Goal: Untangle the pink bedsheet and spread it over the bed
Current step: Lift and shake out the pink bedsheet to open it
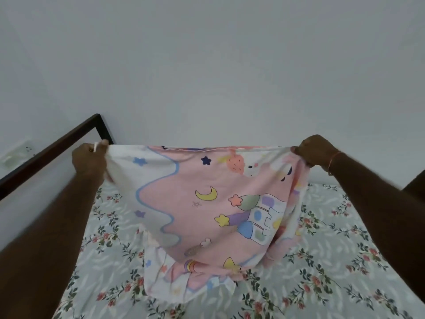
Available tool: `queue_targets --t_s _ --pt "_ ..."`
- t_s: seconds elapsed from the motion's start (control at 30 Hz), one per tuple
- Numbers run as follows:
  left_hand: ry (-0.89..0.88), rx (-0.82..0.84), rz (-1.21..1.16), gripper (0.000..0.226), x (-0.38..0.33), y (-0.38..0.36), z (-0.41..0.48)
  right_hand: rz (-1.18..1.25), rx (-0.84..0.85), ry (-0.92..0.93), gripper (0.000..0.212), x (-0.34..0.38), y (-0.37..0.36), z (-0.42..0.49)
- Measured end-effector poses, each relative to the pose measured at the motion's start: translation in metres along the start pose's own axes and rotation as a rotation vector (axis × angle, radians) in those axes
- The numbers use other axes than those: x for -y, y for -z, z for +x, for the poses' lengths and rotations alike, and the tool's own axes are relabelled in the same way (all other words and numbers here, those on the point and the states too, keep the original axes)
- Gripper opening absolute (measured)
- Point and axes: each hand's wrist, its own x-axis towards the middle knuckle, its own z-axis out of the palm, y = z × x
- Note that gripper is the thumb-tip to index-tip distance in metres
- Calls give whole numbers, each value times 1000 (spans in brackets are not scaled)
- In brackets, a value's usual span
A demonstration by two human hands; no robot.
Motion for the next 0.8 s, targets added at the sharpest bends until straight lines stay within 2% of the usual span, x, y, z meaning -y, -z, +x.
queue_targets --t_s 0.1,0.2,0.3,0.33,0.37,0.4,0.47,0.53,0.67,0.8 --pt "-9 86 54 48 5 3 3 89 74 -9 30 -5 0 -2" --pt "-10 169 -28 47 -2 6 -3 77 301 36 29 1 1 -13" --pt "94 580 -320 50 -21 8 -6 149 551 118 32 15 -4 -23" --pt "149 652 -422 53 -22 2 -3 221 599 126 32 18 -6 -24" --pt "205 623 -424 51 -20 -5 -3 281 587 110 32 19 -12 -21" --pt "245 530 -376 46 -17 -10 -2 319 503 80 30 19 -17 -17" --pt "270 188 -43 46 2 -18 -2 230 228 -12 27 10 -31 -5" --pt "308 105 156 55 18 -18 0 163 114 -88 24 0 -41 -2" --pt "238 243 332 56 18 -22 3 186 220 -111 27 -12 -47 -8" --pt "145 428 286 51 4 -30 -6 91 360 -109 22 -10 -46 -13"
